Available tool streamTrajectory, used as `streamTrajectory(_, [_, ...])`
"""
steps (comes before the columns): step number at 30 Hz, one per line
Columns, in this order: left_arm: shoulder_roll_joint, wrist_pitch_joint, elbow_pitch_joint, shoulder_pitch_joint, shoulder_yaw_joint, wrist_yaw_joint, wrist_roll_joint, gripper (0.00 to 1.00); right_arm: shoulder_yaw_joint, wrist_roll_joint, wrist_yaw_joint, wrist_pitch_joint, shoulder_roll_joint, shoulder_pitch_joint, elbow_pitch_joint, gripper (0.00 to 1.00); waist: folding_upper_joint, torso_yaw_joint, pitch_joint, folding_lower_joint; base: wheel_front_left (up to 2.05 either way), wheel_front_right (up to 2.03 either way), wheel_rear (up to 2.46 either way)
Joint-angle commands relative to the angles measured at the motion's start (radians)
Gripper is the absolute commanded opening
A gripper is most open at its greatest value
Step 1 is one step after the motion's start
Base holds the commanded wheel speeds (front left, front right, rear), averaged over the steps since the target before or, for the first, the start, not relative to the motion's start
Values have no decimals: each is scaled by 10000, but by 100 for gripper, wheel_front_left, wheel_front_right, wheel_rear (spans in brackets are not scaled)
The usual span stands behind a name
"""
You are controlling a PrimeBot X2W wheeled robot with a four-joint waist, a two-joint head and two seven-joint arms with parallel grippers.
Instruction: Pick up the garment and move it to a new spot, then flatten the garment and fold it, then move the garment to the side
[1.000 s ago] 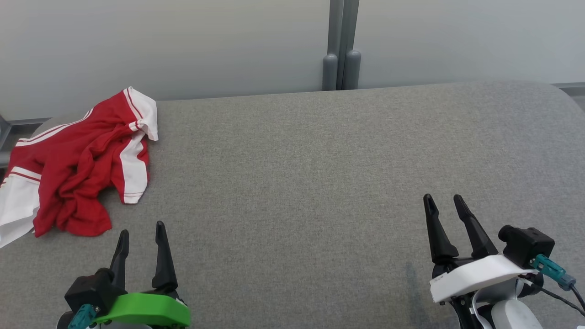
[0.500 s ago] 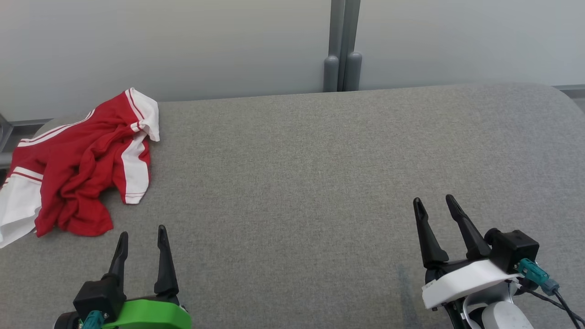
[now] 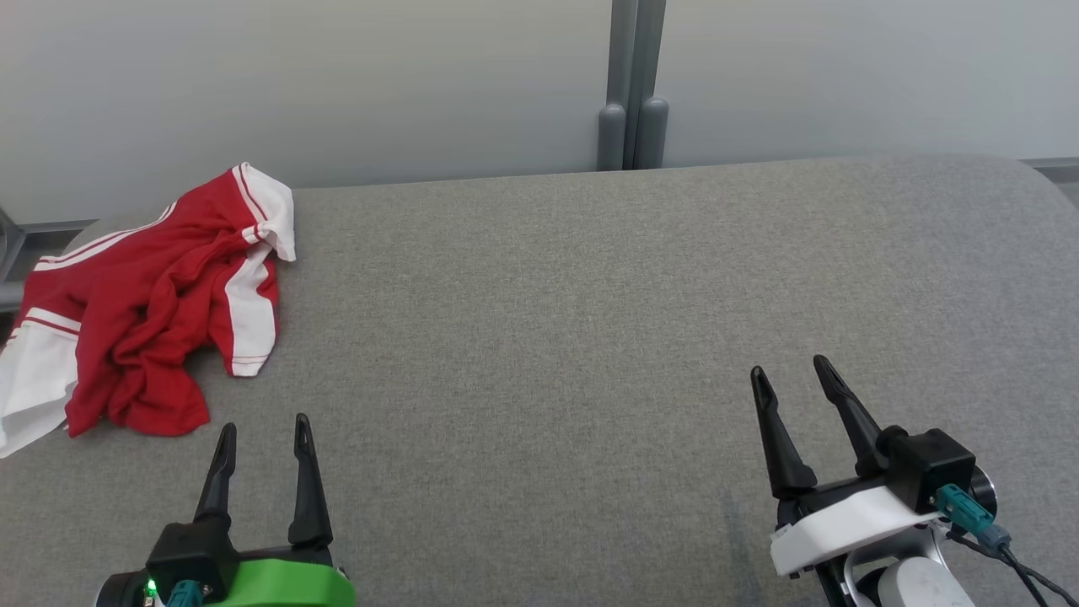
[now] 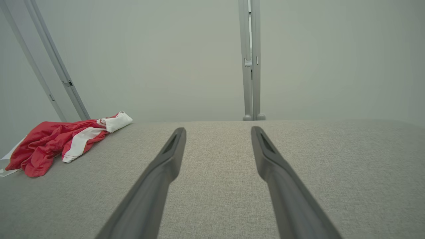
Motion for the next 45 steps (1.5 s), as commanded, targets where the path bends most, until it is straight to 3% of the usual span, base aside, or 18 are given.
streamTrajectory(1, [-34,-95,-77,151,50,10,252,100,40,-243,5,-110,-60,54,-82,100,-1,-3,-4,0,0,0,0])
streamTrajectory(13, [-82,-268,19,391,64,-38,881,100,122,-1084,4,-369,-66,192,-197,100,-1,12,-61,0,0,0,0])
streamTrajectory(45, [-160,-246,438,145,84,-277,437,100,-99,-831,4,-351,-63,196,-5,100,-1,22,-107,0,0,0,0])
